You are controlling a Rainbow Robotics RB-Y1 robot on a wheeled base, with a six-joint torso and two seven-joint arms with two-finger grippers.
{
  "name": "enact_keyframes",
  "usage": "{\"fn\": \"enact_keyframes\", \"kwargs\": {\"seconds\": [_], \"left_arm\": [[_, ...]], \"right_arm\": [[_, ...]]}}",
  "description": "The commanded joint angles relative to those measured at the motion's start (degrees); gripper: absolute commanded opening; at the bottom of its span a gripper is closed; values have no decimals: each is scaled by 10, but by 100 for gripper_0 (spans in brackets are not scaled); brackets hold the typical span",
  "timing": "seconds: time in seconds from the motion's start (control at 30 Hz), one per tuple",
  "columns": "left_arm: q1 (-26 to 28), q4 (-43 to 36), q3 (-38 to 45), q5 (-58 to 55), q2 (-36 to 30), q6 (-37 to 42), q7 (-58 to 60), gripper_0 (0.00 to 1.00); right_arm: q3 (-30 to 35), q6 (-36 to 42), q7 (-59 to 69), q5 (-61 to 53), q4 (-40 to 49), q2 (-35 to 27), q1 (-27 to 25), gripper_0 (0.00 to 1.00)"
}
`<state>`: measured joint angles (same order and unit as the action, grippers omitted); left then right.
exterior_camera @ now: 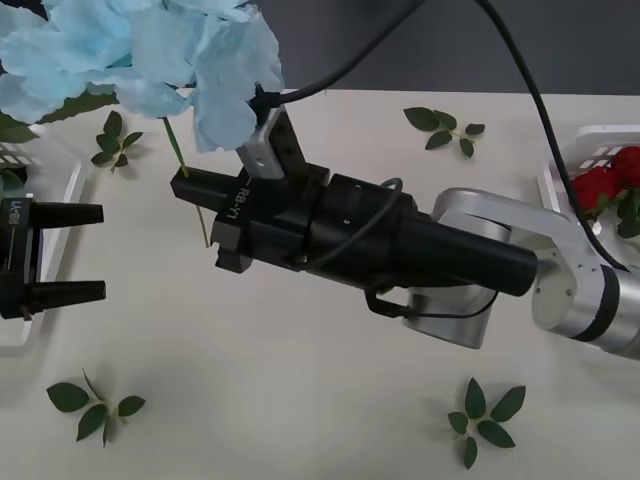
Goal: Put the red flowers into the right box and the blue flowers into the left box
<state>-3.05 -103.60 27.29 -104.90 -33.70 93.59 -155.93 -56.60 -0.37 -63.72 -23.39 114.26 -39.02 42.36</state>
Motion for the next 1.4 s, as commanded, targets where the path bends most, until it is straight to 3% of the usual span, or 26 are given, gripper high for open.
{"fn": "enact_keyframes", "kwargs": {"seconds": [0.03, 0.7, 1.17, 1.27, 1.33, 1.37, 1.4], "left_arm": [[-16, -9, 5, -7, 39, -5, 9, 100], [-39, 12, -37, -5, 121, -23, 9, 100], [-76, 61, -80, -5, 132, -50, 9, 100], [-86, 78, -87, -7, 133, -49, 9, 81], [-91, 87, -90, -7, 133, -50, 9, 54], [-93, 94, -94, -11, 133, -50, 9, 33], [-96, 100, -97, -14, 133, -52, 9, 18]], "right_arm": [[-2, -2, 15, -9, -20, 25, 28, 0], [-15, -1, 22, -15, -56, 47, 47, 0], [-15, -1, 22, -15, -56, 47, 47, 0], [-15, -1, 22, -15, -56, 47, 47, 0], [-15, -1, 22, -15, -56, 47, 47, 0], [-15, -1, 22, -15, -56, 47, 47, 0], [-15, -1, 22, -15, -56, 47, 47, 0]]}}
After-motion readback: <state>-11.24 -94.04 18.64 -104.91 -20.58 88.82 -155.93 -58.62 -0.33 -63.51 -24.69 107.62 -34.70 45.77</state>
